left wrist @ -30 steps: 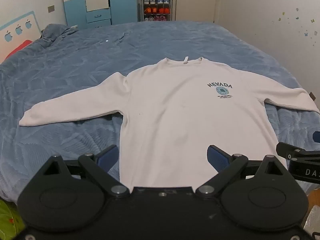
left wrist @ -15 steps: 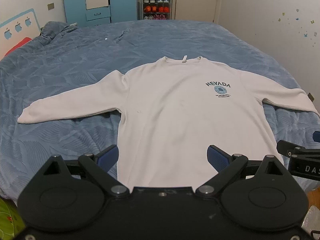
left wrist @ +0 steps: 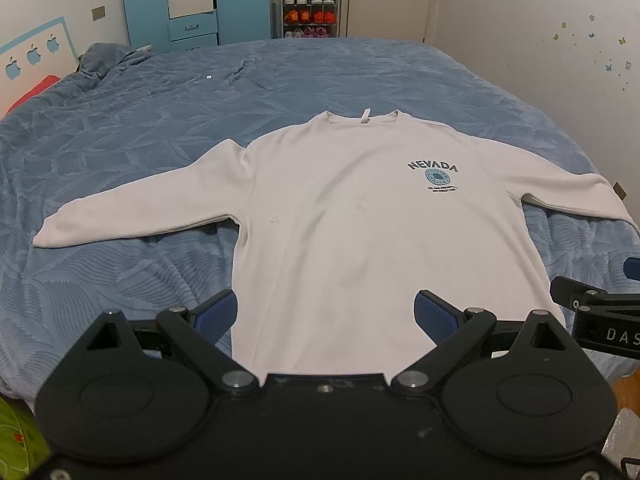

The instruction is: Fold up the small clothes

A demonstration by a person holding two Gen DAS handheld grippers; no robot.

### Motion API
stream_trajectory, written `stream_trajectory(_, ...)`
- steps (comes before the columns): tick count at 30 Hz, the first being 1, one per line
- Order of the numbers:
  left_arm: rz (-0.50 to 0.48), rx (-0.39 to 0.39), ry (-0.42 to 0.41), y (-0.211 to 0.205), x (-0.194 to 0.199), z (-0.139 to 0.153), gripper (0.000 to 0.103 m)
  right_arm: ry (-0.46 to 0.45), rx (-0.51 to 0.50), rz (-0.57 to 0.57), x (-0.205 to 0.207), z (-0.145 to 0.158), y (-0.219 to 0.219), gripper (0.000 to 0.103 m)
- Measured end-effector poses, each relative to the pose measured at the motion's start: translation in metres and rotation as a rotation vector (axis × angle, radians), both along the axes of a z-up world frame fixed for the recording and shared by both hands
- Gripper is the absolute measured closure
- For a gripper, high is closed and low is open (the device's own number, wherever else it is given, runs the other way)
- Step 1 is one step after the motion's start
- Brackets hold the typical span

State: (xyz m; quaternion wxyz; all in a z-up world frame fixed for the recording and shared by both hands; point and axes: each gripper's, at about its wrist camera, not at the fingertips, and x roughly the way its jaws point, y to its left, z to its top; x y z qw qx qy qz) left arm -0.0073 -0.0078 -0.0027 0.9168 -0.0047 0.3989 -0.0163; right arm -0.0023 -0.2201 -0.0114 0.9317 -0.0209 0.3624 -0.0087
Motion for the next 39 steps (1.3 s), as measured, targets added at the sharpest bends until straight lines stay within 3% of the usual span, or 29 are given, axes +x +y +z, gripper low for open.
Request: stream_trajectory(39, -0.007, -0.026, 0.006, 0.002, -0.0014, -0.0004, 0.005, 0.001, -0.026, 0.008, -0.0045, 0.0039, 0.0075, 0.0)
